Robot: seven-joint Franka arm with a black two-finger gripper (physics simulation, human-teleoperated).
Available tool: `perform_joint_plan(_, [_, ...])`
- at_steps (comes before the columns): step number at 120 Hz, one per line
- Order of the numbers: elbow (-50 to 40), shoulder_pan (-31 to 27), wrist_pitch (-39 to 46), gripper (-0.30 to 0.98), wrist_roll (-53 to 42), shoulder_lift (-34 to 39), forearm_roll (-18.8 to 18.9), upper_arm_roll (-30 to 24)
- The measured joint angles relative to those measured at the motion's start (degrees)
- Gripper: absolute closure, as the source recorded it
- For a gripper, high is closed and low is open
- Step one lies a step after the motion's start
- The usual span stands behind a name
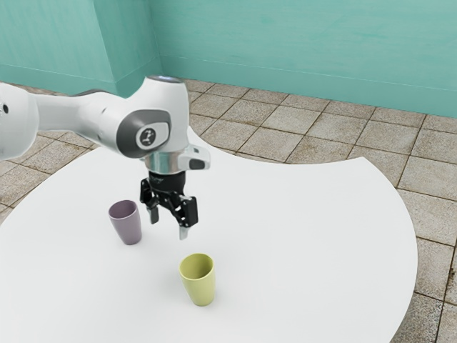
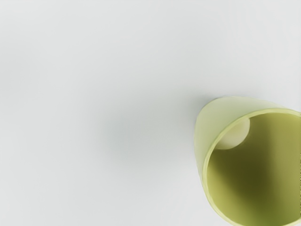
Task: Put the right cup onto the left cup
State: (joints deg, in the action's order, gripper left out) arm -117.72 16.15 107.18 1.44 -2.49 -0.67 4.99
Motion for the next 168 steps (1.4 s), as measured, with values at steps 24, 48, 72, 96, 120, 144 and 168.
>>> perform_joint_plan(24, [-3.38,-0.53,5.09,0.00,0.79,0.00,-0.87,-2.75])
perform_joint_plan(48, [-4.59,0.97,7.13,0.00,1.67,-0.14,-2.25,-3.14])
perform_joint_plan(72, [-6.07,-0.13,8.73,0.00,2.30,-0.48,-2.87,-3.15])
perform_joint_plan(96, [-7.00,-0.44,11.42,0.00,2.73,-1.00,-2.99,-3.14])
perform_joint_plan(120, [-7.95,-0.06,13.35,0.00,3.05,-1.88,-3.08,-3.15])
perform_joint_plan(144, [-9.49,-0.23,15.42,0.00,3.28,-2.66,-3.13,-3.15])
perform_joint_plan(168, [-9.61,-0.24,16.97,0.00,3.45,-3.92,-3.39,-3.15])
